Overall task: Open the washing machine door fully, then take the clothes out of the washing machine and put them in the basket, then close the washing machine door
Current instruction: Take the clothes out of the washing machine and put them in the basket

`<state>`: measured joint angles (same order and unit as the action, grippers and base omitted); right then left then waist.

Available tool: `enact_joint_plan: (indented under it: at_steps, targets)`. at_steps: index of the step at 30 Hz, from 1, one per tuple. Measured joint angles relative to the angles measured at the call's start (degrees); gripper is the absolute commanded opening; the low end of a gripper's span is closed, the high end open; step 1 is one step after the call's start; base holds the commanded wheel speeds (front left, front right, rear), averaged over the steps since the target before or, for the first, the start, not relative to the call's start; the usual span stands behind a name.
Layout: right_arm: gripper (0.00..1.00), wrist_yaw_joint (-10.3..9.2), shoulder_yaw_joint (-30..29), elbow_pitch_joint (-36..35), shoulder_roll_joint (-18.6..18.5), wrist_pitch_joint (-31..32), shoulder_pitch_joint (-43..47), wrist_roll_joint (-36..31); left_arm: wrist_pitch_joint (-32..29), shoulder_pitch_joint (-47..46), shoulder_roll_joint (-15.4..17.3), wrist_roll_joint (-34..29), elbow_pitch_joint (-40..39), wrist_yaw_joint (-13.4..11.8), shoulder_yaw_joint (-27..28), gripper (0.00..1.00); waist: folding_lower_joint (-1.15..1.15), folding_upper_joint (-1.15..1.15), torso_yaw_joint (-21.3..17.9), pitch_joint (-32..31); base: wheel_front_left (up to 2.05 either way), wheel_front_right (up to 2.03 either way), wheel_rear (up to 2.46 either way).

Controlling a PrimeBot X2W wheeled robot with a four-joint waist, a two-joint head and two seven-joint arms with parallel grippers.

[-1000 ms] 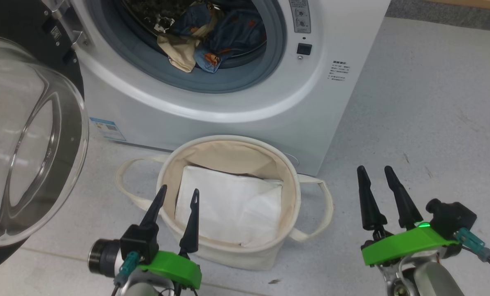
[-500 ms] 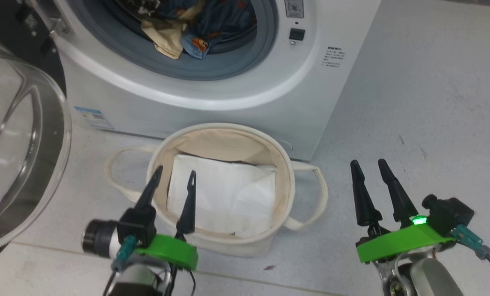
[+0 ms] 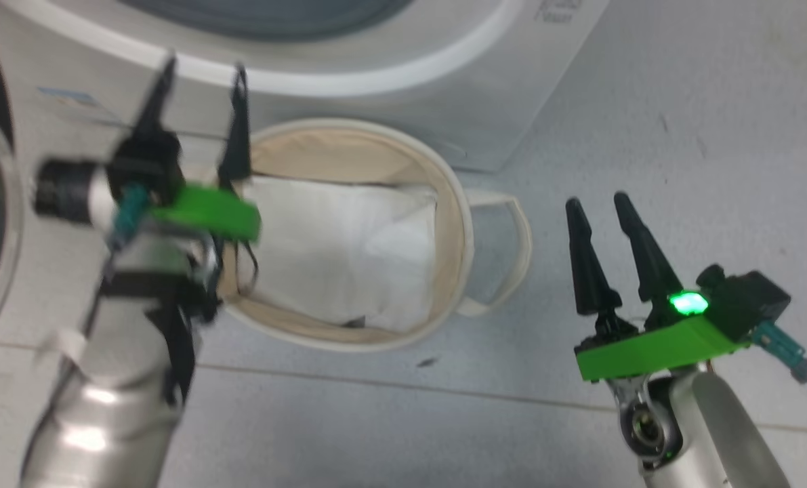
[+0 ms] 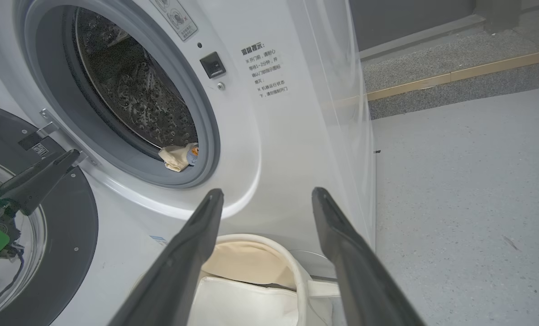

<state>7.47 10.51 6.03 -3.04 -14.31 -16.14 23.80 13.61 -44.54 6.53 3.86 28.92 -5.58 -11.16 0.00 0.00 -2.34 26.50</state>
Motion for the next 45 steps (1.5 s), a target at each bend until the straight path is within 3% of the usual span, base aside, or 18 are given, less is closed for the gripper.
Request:
enact_joint_plan:
  at_steps: [11,19,29,45]
  targets:
    - [1.00,0.00,1.18,-1.38,-0.04,0.00,-5.32,1.83,-5.71,-18.96,2.89,-1.29,8.61,-0.57,1.63,1.00,0.01,0.00,-2.98,10.93,0.00,0.00,0.00]
    - [1.00,0.00,2.16,-2.15,-0.05,-0.04,-8.08,4.05,-9.57,-30.13,7.22,-6.80,17.35,-3.53,-0.33,1.00,0.00,0.00,-6.52,15.82,0.00,0.00,0.00]
    - [1.00,0.00,1.99,-2.80,-0.04,-0.42,-8.53,5.46,-13.19,-38.95,11.17,-16.31,27.97,-7.23,-7.04,1.00,0.00,0.00,-9.69,19.52,0.00,0.00,0.00]
    - [1.00,0.00,1.12,-3.81,-0.04,-0.42,-9.86,5.45,-11.99,-47.56,11.76,-16.83,36.43,-8.50,-8.46,1.00,0.00,0.00,-9.96,22.44,0.00,0.00,0.00]
